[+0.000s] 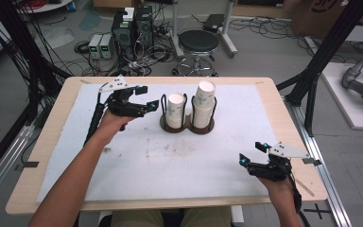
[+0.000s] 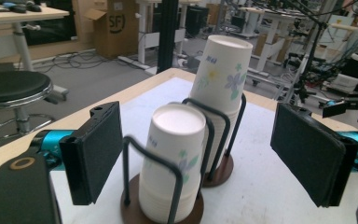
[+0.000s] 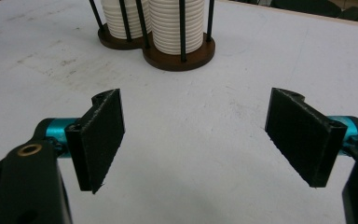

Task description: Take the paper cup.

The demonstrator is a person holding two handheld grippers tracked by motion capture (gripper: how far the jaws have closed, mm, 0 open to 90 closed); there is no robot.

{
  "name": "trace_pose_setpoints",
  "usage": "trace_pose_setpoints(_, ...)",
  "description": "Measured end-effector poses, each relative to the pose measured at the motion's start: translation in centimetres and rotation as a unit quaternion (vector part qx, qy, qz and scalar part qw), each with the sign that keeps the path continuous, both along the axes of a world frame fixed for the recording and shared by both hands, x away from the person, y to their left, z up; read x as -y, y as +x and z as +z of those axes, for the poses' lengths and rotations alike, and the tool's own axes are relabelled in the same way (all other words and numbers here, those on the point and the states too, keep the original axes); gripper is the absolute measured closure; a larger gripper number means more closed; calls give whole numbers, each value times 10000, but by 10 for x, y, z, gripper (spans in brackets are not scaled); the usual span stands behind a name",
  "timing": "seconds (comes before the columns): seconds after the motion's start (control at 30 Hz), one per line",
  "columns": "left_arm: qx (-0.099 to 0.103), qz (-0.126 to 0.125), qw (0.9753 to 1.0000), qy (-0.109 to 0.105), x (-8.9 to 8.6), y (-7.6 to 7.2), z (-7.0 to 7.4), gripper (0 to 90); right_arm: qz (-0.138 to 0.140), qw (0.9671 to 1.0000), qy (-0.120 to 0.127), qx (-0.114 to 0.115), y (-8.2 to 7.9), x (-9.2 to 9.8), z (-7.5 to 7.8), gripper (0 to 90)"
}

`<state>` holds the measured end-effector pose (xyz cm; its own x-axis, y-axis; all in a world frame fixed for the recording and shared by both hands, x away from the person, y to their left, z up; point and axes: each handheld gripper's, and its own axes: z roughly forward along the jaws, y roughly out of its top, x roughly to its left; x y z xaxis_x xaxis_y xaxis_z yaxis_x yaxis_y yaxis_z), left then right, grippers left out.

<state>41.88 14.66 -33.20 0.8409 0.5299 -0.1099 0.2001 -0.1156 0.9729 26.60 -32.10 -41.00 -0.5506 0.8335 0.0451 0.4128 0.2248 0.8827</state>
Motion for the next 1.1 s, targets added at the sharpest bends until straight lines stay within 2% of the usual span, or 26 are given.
trace_pose_setpoints(0.13, -2, -64, 10000, -14, 14, 8, 2, 170, 1, 10000, 3, 27, -1, 1, 1, 203)
trace_pose_setpoints(0.2, -76, -96, 9999, 106, 26, 16, 1, 168, -8, 10000, 13, 19, -2, 2, 1, 202)
trace_pose_setpoints(0.23, -76, -96, 9999, 106, 26, 16, 1, 167, -8, 10000, 19, 22, -2, 2, 1, 202)
trace_pose_setpoints(0.27, -107, -80, 9997, 181, 35, 21, 0, 167, 2, 10000, 25, 19, -2, 2, 1, 203)
trace_pose_setpoints(0.3, -107, -80, 9997, 181, 35, 21, 0, 166, 2, 10000, 25, 19, -2, 2, 1, 203)
trace_pose_setpoints(0.37, -207, -38, 9994, 258, 46, 29, -8, 166, 14, 10000, 12, 14, -2, 2, 1, 202)
trace_pose_setpoints(0.4, -207, -38, 9994, 258, 46, 29, -8, 166, 14, 10000, 12, 14, -2, 2, 1, 202)
trace_pose_setpoints(0.53, -339, 85, 9979, 544, 55, 37, -20, 167, 17, 10000, 20, 25, -2, 2, 0, 202)
trace_pose_setpoints(0.73, -408, 153, 9960, 781, 65, 44, -29, 192, 12, 10000, 24, 19, -3, 5, -1, 202)
trace_pose_setpoints(0.97, -454, 181, 9950, 869, 70, 47, -33, 221, -4, 10000, 25, 15, -4, 6, -1, 203)
trace_pose_setpoints(1.1, -430, 170, 9939, 1002, 71, 48, -36, 320, -9, 10000, 30, -1, -4, 6, -1, 202)
